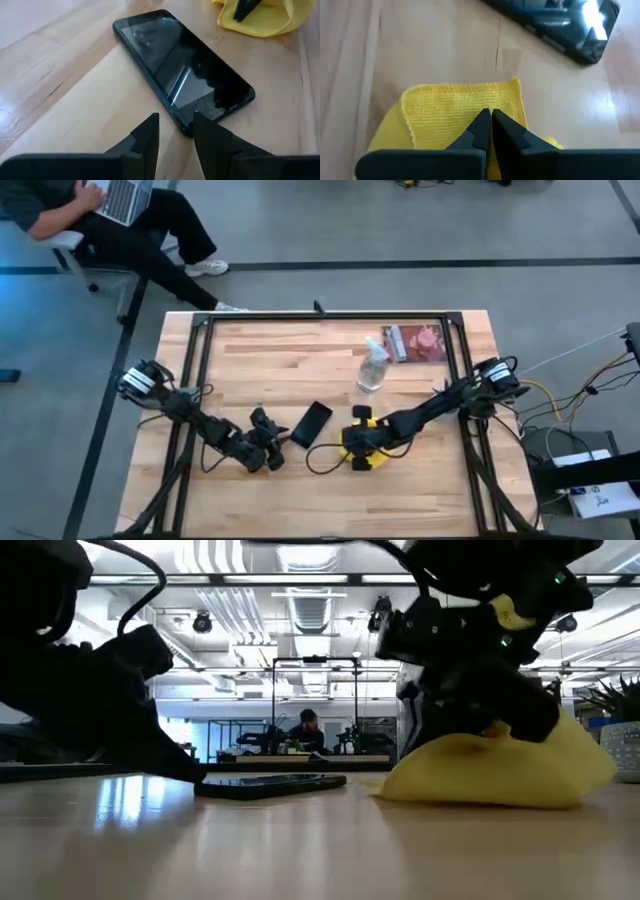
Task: Apply microfiber cloth
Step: Wipe the black cellphone with the yellow microfiber cloth
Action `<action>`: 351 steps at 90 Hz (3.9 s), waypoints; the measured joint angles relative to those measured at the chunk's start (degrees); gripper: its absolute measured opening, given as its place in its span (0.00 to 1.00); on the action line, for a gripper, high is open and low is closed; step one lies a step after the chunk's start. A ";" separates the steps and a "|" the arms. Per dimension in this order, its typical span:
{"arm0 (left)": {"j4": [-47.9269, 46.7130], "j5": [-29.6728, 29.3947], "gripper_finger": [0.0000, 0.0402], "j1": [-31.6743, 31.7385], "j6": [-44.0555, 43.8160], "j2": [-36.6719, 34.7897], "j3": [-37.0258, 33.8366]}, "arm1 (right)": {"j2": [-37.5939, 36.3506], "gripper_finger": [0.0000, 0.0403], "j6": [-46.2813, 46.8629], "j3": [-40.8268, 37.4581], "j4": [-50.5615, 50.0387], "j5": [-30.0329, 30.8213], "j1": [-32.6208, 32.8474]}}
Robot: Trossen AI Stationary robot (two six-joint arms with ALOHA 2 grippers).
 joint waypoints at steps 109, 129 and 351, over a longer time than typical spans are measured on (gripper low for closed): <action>1.04 -0.74 0.24 0.03 0.92 1.47 0.69 | 0.27 0.26 5.91 -1.88 -0.62 -0.22 3.63; -0.28 1.46 0.24 -0.04 2.33 -1.30 0.56 | 0.81 0.14 4.33 -1.97 2.81 1.20 2.99; 3.53 -1.05 0.24 -1.92 0.15 4.14 0.87 | -5.18 0.18 7.14 3.10 -10.90 -12.15 -7.15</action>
